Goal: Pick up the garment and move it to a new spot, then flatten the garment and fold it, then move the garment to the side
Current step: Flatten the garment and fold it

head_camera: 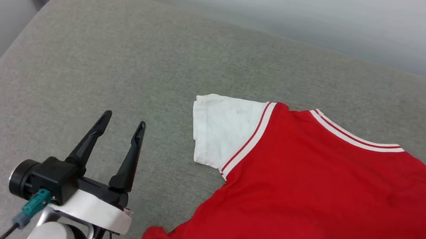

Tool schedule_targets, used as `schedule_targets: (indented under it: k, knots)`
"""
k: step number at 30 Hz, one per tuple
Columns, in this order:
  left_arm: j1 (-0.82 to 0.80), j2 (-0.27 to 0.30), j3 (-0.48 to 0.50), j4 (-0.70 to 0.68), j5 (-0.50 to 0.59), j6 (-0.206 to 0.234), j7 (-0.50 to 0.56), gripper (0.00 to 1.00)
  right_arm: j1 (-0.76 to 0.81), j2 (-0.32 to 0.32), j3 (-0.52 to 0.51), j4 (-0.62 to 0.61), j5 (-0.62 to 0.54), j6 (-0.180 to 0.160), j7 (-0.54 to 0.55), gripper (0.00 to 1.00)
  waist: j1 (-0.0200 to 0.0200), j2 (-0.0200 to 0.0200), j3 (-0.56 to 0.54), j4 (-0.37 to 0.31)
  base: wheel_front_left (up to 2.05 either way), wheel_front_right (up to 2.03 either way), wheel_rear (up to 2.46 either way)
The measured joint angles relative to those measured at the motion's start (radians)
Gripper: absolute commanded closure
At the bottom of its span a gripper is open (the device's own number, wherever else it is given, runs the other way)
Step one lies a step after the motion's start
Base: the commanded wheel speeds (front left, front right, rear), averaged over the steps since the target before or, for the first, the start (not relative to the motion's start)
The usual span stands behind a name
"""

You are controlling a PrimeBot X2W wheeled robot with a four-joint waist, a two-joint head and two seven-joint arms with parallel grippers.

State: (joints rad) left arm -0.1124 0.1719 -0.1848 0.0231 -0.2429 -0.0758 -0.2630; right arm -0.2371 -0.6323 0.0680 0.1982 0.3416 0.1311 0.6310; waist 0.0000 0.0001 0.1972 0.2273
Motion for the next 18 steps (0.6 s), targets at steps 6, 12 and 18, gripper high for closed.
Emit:
schedule_targets:
  k: [6,12,18]
  knots:
    - [0.0,0.009,0.031,0.001,-0.021,-0.003,0.0,0.0,0.028,0.133,-0.106,-0.132,-0.011,0.0,-0.191,0.0,0.0,0.0,-0.041,-0.05,0.0,0.0,0.0]
    - [0.0,0.034,0.055,-0.007,-0.055,-0.005,0.014,0.0,0.141,0.339,-0.217,-0.301,-0.014,0.0,-0.355,0.0,0.0,0.0,-0.081,-0.101,0.0,0.0,0.0]
    - [-0.019,0.08,0.056,-0.021,-0.109,-0.025,0.12,0.0,0.226,0.521,-0.256,-0.445,-0.02,0.0,-0.5,0.0,0.0,0.0,-0.085,-0.155,0.0,0.0,0.0]
